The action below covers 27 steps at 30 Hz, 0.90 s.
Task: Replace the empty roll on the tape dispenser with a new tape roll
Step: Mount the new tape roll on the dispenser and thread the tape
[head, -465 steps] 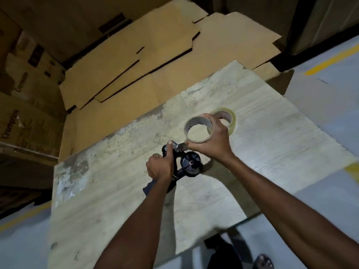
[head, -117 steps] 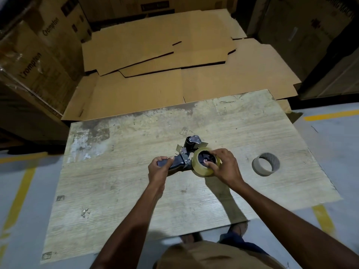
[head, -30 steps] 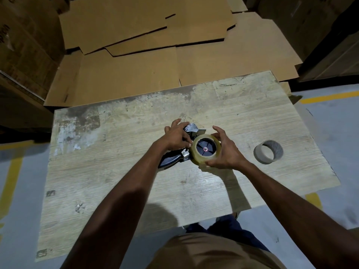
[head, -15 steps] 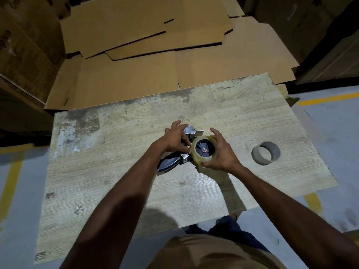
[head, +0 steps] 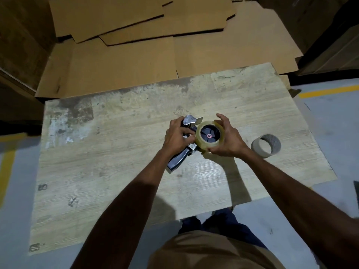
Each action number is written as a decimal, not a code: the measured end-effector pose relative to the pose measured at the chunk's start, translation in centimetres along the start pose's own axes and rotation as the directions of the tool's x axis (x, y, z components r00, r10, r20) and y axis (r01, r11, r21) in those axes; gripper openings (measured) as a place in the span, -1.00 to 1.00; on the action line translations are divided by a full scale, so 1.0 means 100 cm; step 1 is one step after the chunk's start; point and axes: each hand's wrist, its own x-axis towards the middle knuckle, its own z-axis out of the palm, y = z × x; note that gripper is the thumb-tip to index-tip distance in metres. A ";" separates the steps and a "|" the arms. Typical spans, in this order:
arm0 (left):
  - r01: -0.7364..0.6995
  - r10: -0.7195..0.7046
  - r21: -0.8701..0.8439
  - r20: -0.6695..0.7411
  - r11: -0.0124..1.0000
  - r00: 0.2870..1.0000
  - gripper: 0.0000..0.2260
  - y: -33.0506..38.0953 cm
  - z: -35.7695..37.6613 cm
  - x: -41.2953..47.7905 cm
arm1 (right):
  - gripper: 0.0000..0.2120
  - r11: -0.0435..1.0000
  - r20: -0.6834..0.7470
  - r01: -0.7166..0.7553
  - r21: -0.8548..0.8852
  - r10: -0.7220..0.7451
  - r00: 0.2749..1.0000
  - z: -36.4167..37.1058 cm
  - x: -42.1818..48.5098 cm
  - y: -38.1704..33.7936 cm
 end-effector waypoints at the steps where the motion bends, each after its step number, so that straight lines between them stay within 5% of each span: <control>1: 0.005 -0.005 -0.010 -0.035 1.000 0.999 -0.84 -0.003 0.003 -0.001 | 0.29 1.000 -0.003 0.003 0.002 -0.003 1.000 0.000 0.000 0.001; 6: 0.021 -0.017 0.048 -0.084 0.999 0.996 -0.85 -0.003 0.005 -0.003 | 0.28 0.999 0.002 0.033 0.014 -0.033 0.999 -0.001 0.000 0.005; 11: -0.118 0.106 0.279 0.058 0.953 0.993 -0.85 0.013 -0.010 0.012 | 0.29 0.999 0.017 0.047 0.010 -0.047 0.999 -0.001 0.001 0.006; 21: -0.175 0.128 0.310 0.166 0.934 0.978 -0.90 0.011 -0.016 0.023 | 0.30 0.997 -0.134 0.072 0.018 -0.069 0.989 0.025 -0.004 0.014; 27: -0.313 0.192 0.331 0.350 0.890 0.917 -0.93 0.016 -0.030 0.038 | 0.27 0.998 -0.152 0.068 0.002 -0.067 0.986 0.021 0.001 0.013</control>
